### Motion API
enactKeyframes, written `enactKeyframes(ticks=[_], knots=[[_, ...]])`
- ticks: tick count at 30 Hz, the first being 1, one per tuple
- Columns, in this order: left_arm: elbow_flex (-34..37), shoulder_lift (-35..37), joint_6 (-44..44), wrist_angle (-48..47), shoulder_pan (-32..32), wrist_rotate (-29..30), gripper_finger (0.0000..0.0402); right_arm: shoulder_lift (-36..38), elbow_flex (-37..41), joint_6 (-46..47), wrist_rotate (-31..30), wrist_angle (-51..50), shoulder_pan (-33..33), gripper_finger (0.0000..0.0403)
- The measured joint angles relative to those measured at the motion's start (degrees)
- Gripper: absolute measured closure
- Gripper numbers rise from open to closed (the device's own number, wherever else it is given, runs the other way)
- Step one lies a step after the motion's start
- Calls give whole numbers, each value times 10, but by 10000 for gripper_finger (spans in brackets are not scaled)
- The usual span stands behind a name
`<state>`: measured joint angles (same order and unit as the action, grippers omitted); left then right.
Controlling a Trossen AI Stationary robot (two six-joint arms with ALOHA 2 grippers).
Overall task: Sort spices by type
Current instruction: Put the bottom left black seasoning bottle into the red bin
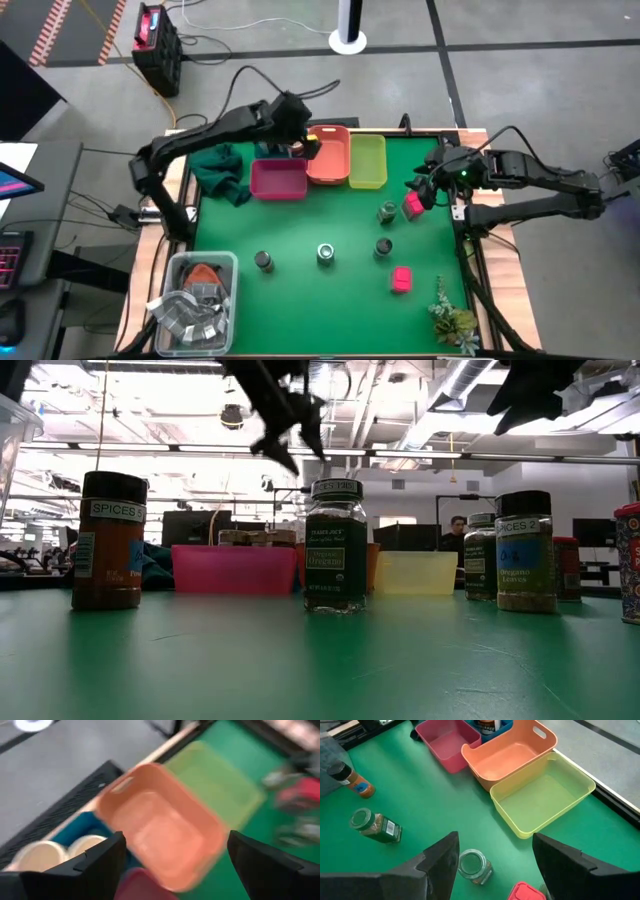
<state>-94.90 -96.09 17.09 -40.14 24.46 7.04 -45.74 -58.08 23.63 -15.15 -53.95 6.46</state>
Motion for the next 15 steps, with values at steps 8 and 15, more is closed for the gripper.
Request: enactKeyframes(ticks=[8,15], knots=[[75,88,103,23,-148,144,89,0,0,-17,0,0,0,124],[282,181,214,181,-175,161,114,0,0,-28,16,0,0,124]])
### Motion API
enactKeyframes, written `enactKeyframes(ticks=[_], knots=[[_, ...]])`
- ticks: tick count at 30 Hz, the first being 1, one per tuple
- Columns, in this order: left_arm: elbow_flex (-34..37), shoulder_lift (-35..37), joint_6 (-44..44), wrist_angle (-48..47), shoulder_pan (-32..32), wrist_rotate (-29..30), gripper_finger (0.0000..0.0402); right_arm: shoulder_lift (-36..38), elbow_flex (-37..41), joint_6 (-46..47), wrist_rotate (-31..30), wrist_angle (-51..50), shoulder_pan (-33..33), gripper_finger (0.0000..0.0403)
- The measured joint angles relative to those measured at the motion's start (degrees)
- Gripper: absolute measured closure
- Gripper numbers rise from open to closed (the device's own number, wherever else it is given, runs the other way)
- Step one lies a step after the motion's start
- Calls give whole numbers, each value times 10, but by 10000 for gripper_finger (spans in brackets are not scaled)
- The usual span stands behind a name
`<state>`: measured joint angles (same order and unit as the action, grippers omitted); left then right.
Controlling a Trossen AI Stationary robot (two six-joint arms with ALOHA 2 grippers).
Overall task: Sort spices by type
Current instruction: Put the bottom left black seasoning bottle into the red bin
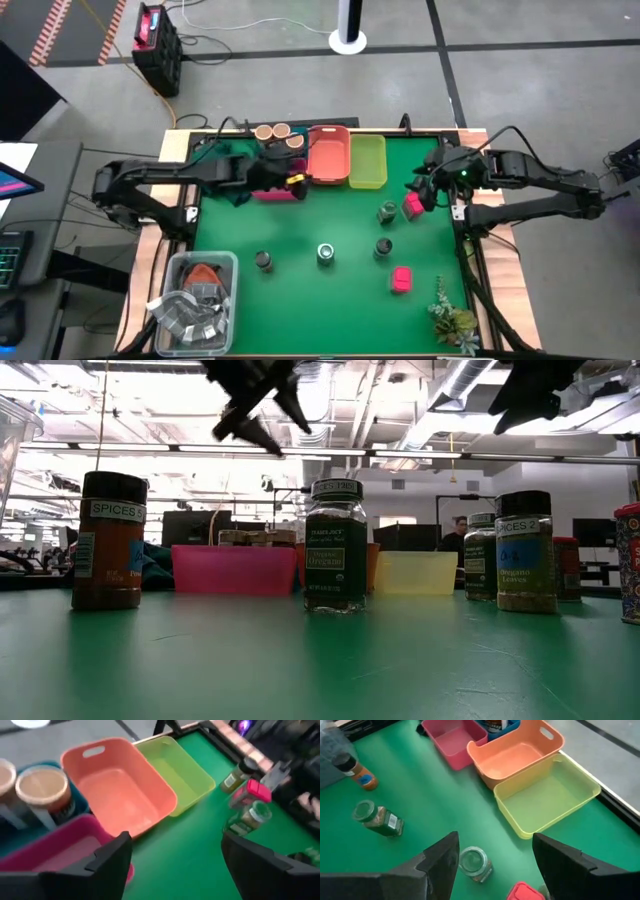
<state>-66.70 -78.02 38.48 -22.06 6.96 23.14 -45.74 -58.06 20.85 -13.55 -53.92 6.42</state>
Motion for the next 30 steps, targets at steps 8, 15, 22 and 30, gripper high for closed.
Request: enactKeyframes(ticks=[8,15,22,30], knots=[[187,118,31,191,16,-23,142,0,0,-3,7,-1,-1,124],[266,183,79,290,20,-126,160,0,0,-4,8,-1,0,124],[270,190,94,307,-68,-149,172,0,0,-9,8,-1,0,124],[304,205,110,309,-114,-148,193,0,0,-14,8,-1,0,124]])
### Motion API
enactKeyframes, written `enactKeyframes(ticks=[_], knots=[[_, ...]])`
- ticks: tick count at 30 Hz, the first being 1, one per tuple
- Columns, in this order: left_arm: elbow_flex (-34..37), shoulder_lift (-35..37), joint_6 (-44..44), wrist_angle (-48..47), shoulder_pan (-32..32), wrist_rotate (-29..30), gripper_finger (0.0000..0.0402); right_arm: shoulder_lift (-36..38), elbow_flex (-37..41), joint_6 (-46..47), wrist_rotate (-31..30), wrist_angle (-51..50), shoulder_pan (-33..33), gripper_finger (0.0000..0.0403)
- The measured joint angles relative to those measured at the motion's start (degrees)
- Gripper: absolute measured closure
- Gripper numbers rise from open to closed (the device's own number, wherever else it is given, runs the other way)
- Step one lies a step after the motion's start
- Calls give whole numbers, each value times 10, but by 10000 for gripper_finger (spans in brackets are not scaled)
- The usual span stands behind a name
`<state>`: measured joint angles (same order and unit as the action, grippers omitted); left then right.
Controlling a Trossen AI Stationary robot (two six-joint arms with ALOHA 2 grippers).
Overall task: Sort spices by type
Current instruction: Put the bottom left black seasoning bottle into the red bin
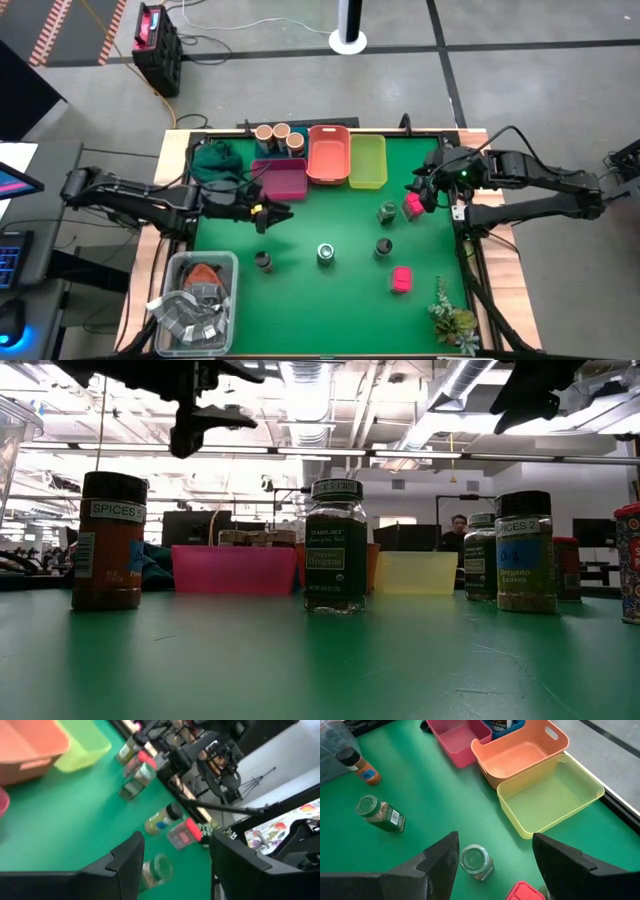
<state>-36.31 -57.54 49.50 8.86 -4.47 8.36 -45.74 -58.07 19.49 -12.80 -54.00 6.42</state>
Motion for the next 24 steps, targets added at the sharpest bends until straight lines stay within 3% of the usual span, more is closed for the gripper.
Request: enactKeyframes(ticks=[11,16,24], knots=[[122,0,73,187,-48,1,216,0,0,0,0,1,0,124],[95,0,76,192,-92,8,224,0,0,0,0,2,0,124],[-14,-10,43,186,-165,51,229,0,0,0,0,6,0,124]])
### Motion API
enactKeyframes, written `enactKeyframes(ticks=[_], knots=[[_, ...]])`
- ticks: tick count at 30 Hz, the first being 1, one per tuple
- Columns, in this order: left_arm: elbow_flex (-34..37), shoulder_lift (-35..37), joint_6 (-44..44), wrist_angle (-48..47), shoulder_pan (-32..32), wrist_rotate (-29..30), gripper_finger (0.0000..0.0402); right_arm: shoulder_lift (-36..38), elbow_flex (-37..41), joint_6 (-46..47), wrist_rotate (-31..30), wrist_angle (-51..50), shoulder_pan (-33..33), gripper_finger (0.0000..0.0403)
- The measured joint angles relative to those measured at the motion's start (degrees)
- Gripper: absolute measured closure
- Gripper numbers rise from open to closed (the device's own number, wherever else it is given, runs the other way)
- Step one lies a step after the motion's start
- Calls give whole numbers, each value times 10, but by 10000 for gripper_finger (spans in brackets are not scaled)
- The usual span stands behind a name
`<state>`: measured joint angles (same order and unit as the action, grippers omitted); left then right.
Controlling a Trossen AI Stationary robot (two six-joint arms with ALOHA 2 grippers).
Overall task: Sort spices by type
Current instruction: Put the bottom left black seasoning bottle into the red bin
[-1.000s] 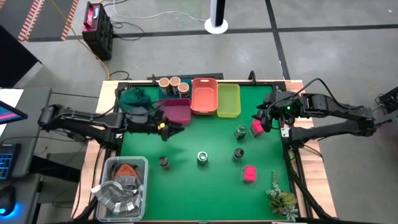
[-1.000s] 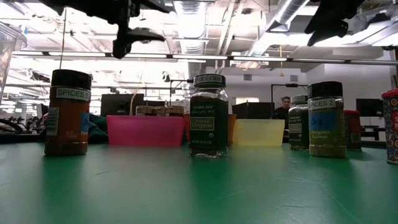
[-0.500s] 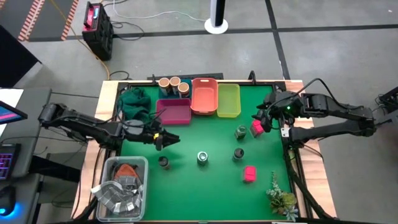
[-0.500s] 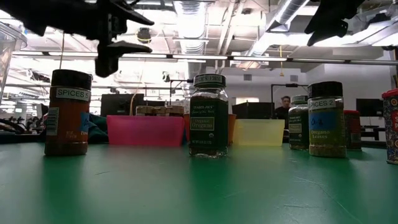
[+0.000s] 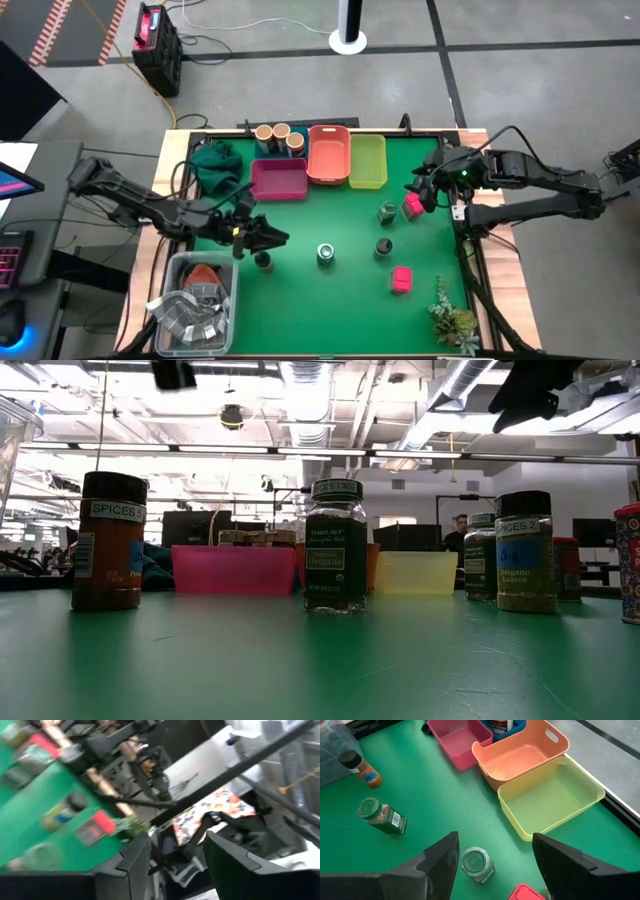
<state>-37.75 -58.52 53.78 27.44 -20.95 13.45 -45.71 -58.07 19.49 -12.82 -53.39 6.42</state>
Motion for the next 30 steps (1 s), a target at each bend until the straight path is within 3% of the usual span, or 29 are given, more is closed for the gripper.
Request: enactKeyframes(ticks=[7,15,21,30], knots=[[-176,-79,-17,-144,-31,27,229,0,0,0,0,1,0,124],[-395,-222,-21,-263,-23,-36,229,0,0,-8,0,9,0,124],[-549,-311,-33,-406,-13,-87,229,0,0,-25,0,30,0,124],[-692,-398,-37,-680,-11,-59,229,6,0,-48,0,9,0,124]])
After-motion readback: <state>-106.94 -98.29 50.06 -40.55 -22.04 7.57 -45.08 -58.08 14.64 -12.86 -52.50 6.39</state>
